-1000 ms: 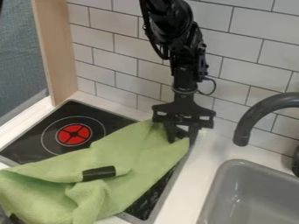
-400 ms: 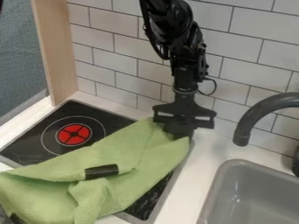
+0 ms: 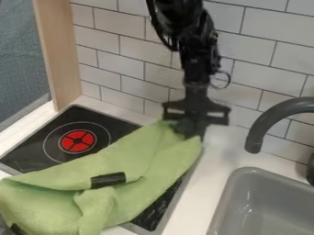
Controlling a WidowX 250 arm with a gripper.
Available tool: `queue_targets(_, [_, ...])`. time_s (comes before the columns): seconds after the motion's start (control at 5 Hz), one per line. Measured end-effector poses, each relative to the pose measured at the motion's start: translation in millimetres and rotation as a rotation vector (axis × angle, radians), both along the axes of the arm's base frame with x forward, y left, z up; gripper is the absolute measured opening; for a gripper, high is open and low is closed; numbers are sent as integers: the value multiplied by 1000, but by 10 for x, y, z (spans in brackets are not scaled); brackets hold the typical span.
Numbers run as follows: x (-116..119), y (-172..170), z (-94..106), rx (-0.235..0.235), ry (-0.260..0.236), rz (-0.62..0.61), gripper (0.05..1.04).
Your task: Fold the cloth from top right to bottom left
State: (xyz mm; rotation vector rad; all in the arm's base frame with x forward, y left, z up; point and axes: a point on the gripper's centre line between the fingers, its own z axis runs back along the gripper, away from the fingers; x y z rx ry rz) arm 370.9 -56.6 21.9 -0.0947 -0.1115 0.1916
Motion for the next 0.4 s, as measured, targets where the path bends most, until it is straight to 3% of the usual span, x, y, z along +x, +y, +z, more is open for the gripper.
queue_targets(0.2, [42,16,339,-48,-81,3,51])
queue_targets(0.4, [-54,42,531,-83,-117,-5,51])
